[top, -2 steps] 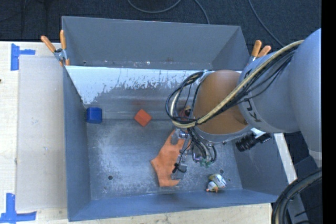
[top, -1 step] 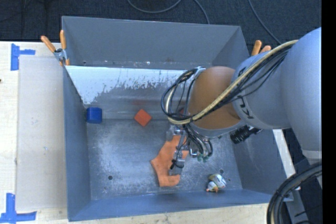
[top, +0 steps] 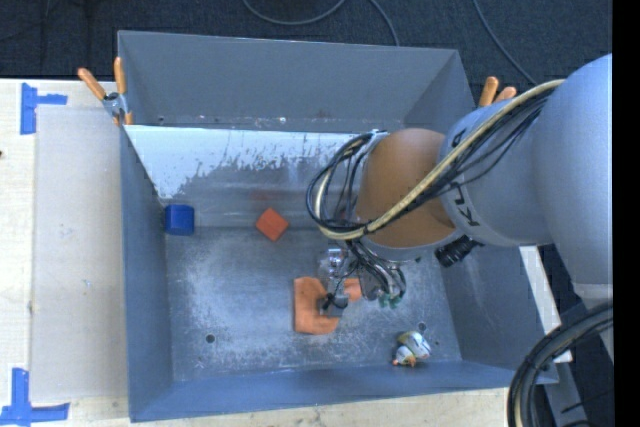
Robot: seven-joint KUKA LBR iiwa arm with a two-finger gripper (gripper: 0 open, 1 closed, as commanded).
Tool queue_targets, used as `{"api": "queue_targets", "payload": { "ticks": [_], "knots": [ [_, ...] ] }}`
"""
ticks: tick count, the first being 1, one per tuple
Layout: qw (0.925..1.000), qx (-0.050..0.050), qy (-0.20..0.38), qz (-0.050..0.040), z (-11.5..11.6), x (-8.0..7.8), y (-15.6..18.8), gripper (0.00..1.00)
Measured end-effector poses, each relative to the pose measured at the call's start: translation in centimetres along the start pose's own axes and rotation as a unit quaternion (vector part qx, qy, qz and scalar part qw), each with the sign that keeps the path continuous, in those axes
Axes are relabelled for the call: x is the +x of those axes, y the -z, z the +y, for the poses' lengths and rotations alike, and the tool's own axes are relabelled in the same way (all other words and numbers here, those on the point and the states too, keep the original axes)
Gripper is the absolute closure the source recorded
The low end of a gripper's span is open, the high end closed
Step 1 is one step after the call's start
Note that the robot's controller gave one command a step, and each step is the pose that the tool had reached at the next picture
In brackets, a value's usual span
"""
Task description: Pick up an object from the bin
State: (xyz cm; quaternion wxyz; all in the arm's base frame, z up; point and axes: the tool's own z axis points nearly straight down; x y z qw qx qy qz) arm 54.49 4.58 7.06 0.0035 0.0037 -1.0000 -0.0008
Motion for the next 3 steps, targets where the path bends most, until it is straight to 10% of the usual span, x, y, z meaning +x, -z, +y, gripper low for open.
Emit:
{"api": "queue_targets", "payload": {
  "ticks": [1,3],
  "knots": [
    [1.0,0.0,0.0,0.0,0.0,0.0,0.0,1.0],
    [0.9999,0.0,0.017,0.0016,0.2,-1.2,11.0,1.0]
  ]
}}
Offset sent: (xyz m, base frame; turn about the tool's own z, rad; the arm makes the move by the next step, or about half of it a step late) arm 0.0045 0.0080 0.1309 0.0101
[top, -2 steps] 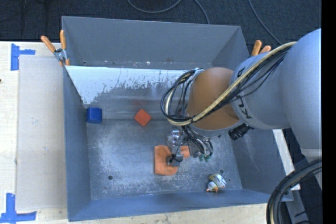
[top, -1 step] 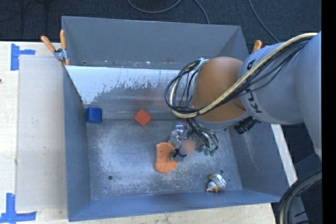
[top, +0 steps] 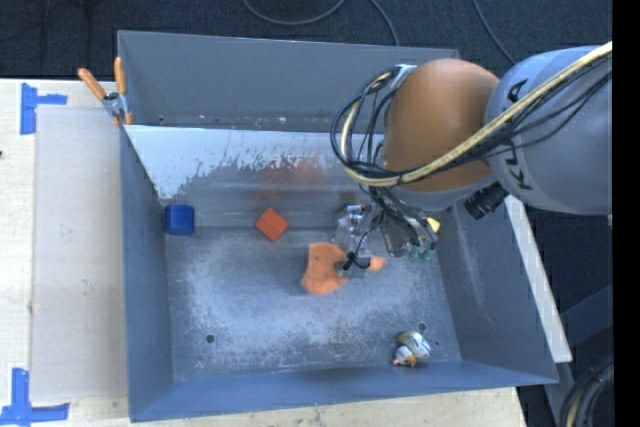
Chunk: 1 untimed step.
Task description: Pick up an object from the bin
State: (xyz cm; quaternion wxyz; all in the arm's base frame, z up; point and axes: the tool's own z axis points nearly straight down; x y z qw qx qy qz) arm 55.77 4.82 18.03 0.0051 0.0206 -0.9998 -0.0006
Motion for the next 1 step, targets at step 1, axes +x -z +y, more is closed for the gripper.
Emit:
{"api": "queue_targets", "payload": {
  "ticks": [1],
  "knots": [
    [1.0,0.0,-0.003,-0.0061,-1.02,-0.63,-1.66,1.0]
  ]
}}
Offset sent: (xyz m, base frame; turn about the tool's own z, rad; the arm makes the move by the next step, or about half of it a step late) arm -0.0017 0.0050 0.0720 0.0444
